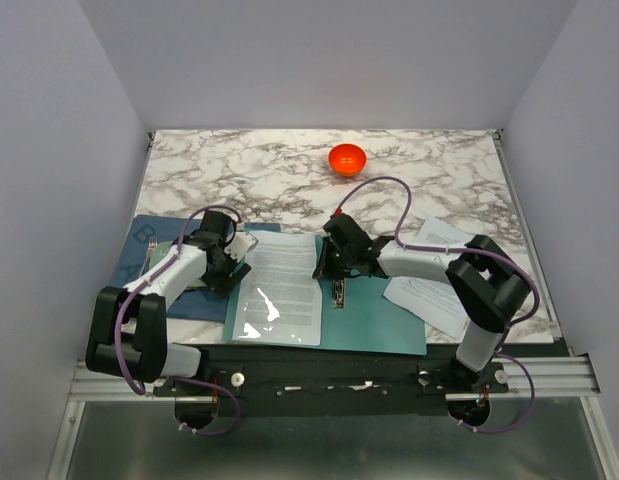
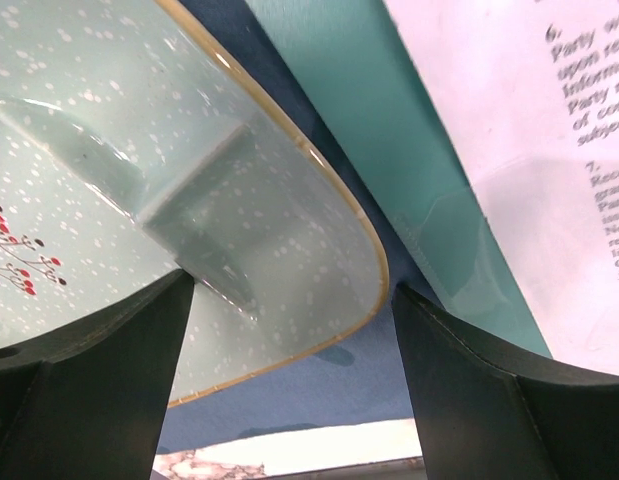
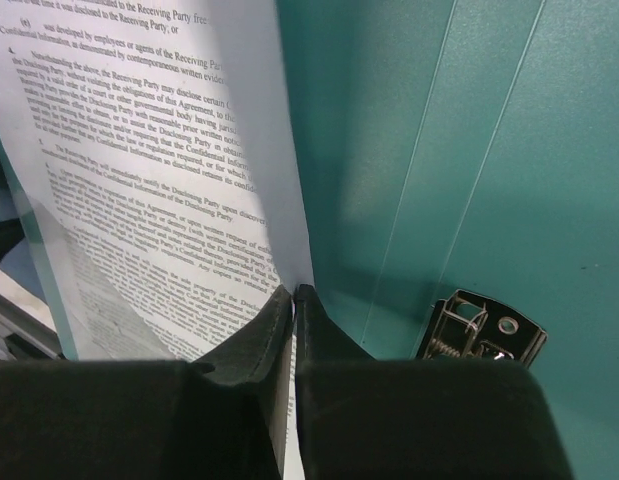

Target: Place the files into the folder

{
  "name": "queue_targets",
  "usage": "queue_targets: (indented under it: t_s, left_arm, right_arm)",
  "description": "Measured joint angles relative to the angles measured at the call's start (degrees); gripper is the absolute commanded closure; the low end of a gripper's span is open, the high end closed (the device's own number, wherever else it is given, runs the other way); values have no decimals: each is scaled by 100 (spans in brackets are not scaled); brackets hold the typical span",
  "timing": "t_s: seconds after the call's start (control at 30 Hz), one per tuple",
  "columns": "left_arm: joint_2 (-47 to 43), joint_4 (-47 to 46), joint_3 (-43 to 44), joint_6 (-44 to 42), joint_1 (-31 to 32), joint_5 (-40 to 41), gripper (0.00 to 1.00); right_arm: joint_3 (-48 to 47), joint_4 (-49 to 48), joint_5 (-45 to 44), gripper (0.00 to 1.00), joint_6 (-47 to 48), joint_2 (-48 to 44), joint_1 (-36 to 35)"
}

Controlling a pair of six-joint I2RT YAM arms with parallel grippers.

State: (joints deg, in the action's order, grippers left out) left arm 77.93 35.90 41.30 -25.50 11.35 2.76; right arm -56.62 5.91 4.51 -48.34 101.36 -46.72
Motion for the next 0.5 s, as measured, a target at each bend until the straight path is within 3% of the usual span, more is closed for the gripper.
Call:
queue_targets:
  t_s: [0.03, 0.23, 0.5]
  left_arm:
    - [0, 55, 33, 4, 2, 0, 12]
    - [-83, 457, 514, 81, 2, -15, 11]
    - [-258, 765, 1012, 188, 2, -48, 11]
  right_arm:
    - [0, 24, -17, 69, -17, 0, -22]
    - [0, 223, -92, 47, -72, -24, -55]
    - [92, 426, -151, 40, -70, -509, -96]
